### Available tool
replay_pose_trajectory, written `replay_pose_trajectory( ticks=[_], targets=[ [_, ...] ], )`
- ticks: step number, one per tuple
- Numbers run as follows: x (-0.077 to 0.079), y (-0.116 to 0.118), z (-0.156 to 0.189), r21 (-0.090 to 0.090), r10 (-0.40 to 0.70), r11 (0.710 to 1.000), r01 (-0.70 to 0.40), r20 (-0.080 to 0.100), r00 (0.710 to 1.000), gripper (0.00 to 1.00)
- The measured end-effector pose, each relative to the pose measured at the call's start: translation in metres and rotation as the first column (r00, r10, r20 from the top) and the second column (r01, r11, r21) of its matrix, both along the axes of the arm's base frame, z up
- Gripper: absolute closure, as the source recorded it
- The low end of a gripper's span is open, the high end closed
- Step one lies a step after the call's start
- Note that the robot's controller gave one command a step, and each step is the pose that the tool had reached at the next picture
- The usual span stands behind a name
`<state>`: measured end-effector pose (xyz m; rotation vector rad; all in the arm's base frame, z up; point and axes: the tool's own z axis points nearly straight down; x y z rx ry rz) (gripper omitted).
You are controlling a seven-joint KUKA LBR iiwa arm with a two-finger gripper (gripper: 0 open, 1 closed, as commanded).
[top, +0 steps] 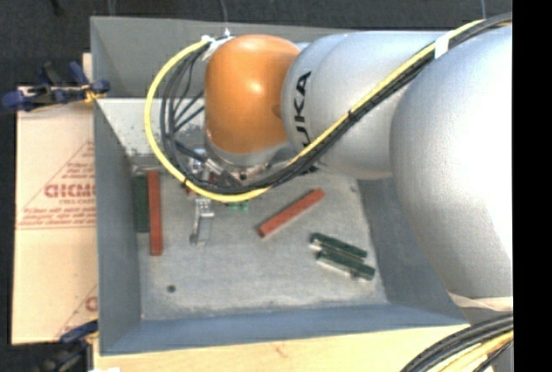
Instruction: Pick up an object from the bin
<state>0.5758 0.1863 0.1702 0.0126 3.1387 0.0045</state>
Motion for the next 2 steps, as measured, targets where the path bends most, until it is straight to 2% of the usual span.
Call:
replay_pose_trajectory(
  ticks=[1, 2],
  targets=[
    [0.0, 0.0, 0.0, 0.0, 0.0, 1.0, 0.0, 0.0, 1.0, 0.0],
    [0.017, 0.009, -0.012, -0.003, 0.085, 0.996, -0.085, 0.006, 0.996, 0.0]
  ],
)
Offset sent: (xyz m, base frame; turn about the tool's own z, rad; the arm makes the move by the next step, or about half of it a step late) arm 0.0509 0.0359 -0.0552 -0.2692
